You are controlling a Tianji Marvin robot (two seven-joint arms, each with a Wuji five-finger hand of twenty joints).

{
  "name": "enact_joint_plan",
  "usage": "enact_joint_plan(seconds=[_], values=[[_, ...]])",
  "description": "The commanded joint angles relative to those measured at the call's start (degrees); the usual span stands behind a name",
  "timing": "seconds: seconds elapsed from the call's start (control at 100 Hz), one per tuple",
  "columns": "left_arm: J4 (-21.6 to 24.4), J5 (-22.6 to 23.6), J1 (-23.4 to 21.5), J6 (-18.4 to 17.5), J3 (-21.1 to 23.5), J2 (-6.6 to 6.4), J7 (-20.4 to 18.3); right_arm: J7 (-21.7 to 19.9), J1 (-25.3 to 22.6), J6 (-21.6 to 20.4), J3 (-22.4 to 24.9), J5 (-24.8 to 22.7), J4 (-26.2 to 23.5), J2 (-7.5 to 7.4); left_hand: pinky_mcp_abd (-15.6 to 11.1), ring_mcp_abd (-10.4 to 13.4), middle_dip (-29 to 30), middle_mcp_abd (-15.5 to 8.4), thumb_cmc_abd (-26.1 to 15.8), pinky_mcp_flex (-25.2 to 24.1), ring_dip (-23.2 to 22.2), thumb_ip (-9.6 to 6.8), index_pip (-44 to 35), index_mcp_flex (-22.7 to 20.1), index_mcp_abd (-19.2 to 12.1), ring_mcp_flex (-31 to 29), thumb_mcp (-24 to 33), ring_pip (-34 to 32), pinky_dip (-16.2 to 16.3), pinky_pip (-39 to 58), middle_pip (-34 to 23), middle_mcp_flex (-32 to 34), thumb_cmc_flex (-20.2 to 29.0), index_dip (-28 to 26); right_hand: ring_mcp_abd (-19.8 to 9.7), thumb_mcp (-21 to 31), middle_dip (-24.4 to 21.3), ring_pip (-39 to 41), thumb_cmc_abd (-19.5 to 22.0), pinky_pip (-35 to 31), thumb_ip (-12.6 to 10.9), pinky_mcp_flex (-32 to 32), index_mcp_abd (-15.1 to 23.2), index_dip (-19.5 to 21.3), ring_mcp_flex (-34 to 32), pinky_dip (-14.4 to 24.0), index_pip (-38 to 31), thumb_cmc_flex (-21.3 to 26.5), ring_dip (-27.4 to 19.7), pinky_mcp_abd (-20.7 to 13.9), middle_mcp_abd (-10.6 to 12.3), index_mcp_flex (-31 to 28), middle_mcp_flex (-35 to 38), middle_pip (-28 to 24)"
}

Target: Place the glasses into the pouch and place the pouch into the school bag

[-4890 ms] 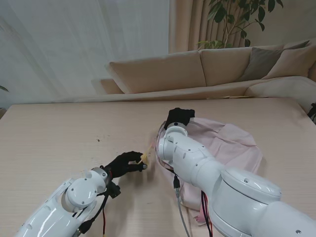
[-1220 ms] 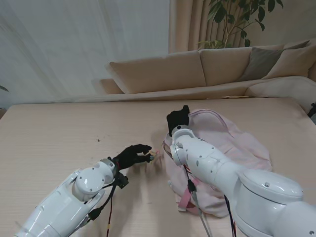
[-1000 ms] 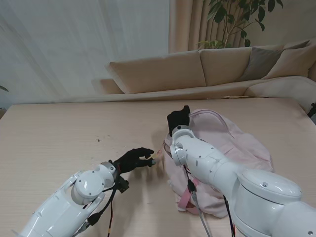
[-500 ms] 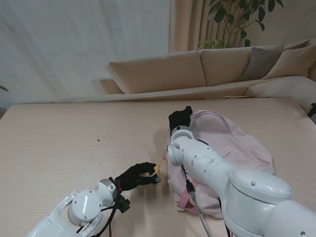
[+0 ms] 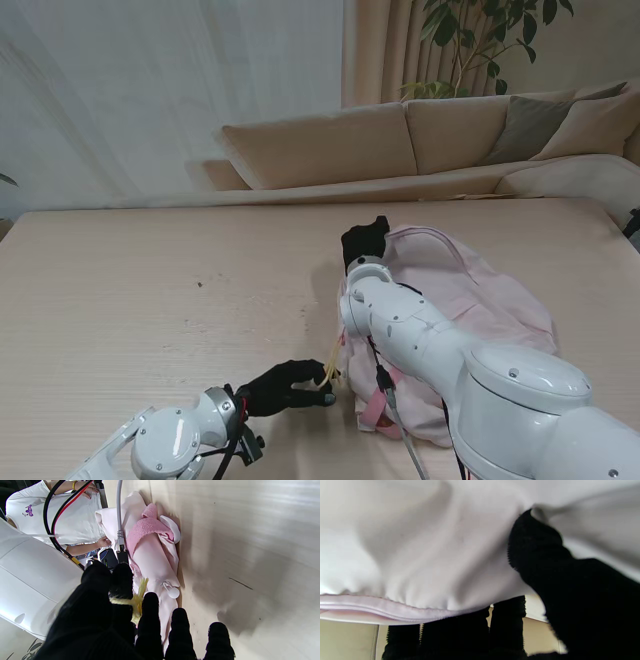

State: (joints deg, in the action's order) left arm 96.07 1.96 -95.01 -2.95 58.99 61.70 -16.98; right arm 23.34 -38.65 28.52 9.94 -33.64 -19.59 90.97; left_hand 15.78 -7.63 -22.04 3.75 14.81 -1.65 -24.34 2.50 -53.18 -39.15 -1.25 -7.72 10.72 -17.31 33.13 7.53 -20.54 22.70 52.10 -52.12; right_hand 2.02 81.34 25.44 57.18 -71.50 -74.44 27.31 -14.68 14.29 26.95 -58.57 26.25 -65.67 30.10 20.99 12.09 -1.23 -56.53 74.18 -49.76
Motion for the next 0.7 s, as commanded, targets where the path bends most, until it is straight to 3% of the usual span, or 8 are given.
enact_joint_plan(seconds=[0.0,0.06,0.21,0.31,0.35,0.44,0.53,0.69], values=[[0.61,1.91,-0.66,-0.68,-0.43,-0.03,-0.50,-0.65,0.07,-0.08,-0.01,-0.06,0.41,-0.48,-0.09,0.48,-0.94,-1.16,-0.54,-0.11,-0.48,-0.40,-2.62,-4.29,-4.98,-0.79,-2.01,0.72,0.45,1.00,-0.40,0.95,0.94,-0.08,1.15,8.17,2.51,1.87,3.17,-1.41,-2.06,0.15,-0.63,-0.23,-2.60,1.27,-1.90,1.70,-0.41,0.33,-7.23,-1.60,4.59,-4.85],[0.73,3.92,-0.48,-0.28,-0.32,0.07,0.46,-0.58,0.06,-0.43,0.06,-0.13,0.16,-0.67,0.11,0.02,-0.99,-0.66,-0.09,0.34,-0.61,-0.50,-1.04,-2.69,-5.15,-0.84,-2.63,0.64,0.47,1.16,-0.19,0.53,0.66,1.13,0.62,8.24,2.54,1.81,3.77,-1.39,-2.08,0.28,-0.07,-0.12,-2.22,1.30,-1.87,1.29,-0.34,0.18,-6.73,-0.99,4.10,-4.93],[0.93,10.30,-0.16,1.08,0.72,0.60,4.70,0.10,-0.40,-1.59,1.29,-0.81,-2.12,-2.05,0.89,-1.00,-0.70,1.13,-1.07,2.21,-1.01,-1.90,12.40,10.47,-0.49,0.01,-6.10,0.47,0.86,2.04,1.42,-3.86,-7.18,10.34,-2.33,4.71,2.35,0.97,12.27,-1.18,-3.77,3.12,2.81,-0.33,3.37,1.53,-1.37,-0.98,3.34,-0.71,-4.52,4.91,-2.99,-7.66],[0.59,13.16,0.59,2.30,1.33,1.02,7.03,-1.97,-0.87,-1.67,2.08,-1.79,-5.73,-3.96,0.92,-1.02,-0.51,0.56,-0.04,2.28,-1.01,-2.30,19.50,17.96,0.82,1.12,-6.97,0.79,1.41,2.47,2.13,-7.22,-10.07,16.77,-1.73,-1.46,1.35,-3.14,17.73,-0.23,-3.94,7.30,2.09,-3.77,10.73,1.03,0.16,-6.89,6.78,-0.93,-3.29,15.72,-16.10,-7.88],[0.23,14.44,1.00,2.33,1.58,1.21,8.14,-2.24,-1.17,-1.77,2.80,-1.86,-6.76,-4.47,0.91,-0.86,-0.43,0.30,0.40,2.21,-1.00,-2.31,20.86,19.88,0.54,1.40,-7.24,0.91,1.55,2.55,2.27,-7.90,-10.73,18.38,-1.56,-3.34,1.15,-4.62,21.22,0.06,-5.94,9.15,0.15,-4.21,13.98,0.77,2.13,-10.13,7.07,-1.53,-3.17,18.75,-21.57,-7.47],[-0.46,17.01,2.06,2.61,2.05,1.59,10.27,-2.89,-1.74,-2.70,4.04,-2.39,-9.87,-6.10,1.15,-1.09,-0.15,0.46,1.20,2.40,-1.04,-2.48,23.71,21.09,1.26,1.48,-7.45,1.04,2.40,3.46,2.26,-8.55,-12.17,24.34,-2.28,-6.16,0.64,-7.19,27.96,0.37,-17.27,13.02,-3.08,0.47,20.86,-0.11,7.83,-15.41,7.75,-2.85,-2.69,24.25,-31.68,-5.28],[-0.96,19.86,3.21,3.17,2.32,1.79,11.92,-4.56,-2.37,-3.79,5.18,-3.33,-13.75,-8.21,1.05,-0.96,0.47,0.67,1.52,2.10,-0.76,-2.52,27.07,20.47,2.94,2.03,-7.86,1.61,2.75,3.85,2.75,-9.53,-13.45,29.32,-3.16,-9.38,0.15,-9.79,30.30,1.88,-17.68,16.28,-3.17,0.48,26.58,-1.02,10.53,-17.41,7.15,-3.43,-2.22,30.35,-39.53,-3.15],[-2.57,27.69,5.72,2.88,2.15,1.86,15.39,-4.89,-3.82,-7.29,8.16,-3.70,-18.12,-10.67,1.21,-0.54,0.94,0.64,1.42,2.31,-0.66,-2.52,27.76,18.71,4.85,1.27,-8.75,1.58,3.06,5.14,3.06,-9.17,-15.48,31.18,-4.18,-15.77,-1.00,-14.97,34.64,4.09,-18.31,18.96,-4.56,-2.92,32.94,-3.03,14.52,-20.31,5.23,-3.94,-1.82,37.93,-47.60,-0.48]])
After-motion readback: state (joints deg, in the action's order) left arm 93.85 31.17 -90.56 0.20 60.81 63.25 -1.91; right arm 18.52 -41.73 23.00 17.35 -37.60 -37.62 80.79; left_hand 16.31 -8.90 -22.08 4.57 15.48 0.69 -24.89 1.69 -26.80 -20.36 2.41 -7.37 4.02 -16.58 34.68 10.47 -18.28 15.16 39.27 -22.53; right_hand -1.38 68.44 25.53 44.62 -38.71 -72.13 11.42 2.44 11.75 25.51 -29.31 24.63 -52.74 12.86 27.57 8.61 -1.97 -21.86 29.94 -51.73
